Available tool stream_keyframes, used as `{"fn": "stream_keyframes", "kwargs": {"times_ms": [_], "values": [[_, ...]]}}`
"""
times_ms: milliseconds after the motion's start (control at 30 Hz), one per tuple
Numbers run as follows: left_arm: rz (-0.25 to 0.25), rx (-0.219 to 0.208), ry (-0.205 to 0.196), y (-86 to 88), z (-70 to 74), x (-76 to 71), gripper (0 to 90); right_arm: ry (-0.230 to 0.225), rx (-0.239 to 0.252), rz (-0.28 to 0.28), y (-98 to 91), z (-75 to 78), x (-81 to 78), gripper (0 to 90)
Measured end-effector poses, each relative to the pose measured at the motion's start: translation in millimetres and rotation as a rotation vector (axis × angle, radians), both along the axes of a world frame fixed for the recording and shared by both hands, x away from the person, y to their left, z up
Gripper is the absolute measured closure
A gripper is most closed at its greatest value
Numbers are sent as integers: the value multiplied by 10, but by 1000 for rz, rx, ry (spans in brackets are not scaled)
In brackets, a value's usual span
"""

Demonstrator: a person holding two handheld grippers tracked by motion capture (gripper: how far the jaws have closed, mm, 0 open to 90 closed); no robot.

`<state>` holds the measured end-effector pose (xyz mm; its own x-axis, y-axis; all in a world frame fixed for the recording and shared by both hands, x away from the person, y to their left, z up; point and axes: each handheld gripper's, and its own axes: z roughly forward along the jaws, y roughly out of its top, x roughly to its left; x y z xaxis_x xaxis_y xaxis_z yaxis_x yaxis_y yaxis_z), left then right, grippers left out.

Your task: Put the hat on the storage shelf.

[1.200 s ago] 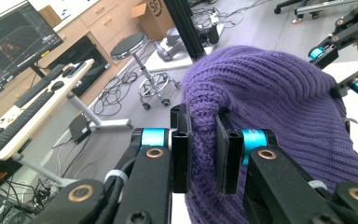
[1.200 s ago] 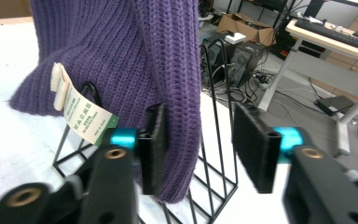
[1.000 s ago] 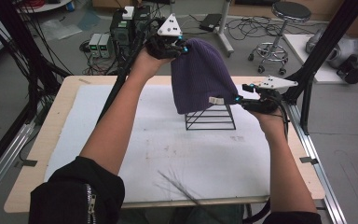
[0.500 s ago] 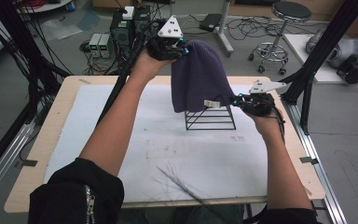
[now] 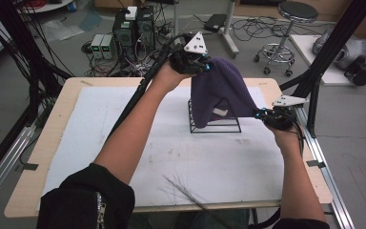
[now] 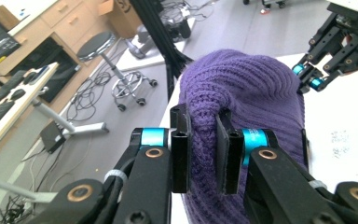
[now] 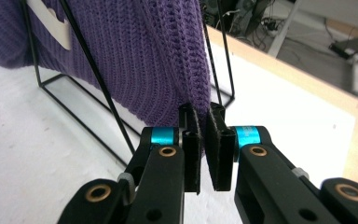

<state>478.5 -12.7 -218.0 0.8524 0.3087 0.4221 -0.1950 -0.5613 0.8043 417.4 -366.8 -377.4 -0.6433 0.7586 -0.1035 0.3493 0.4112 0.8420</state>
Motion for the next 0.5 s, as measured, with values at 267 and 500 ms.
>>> {"fn": "stream_keyframes", "kwargs": {"times_ms": [267,500], "values": [[-17,57,16,-183,-188,68,784,80,-82,-75,-55,-114,-4,860],[-18,54,-5,-184,-168,70,785,50,-27,-91,15,-157,-38,753]]}}
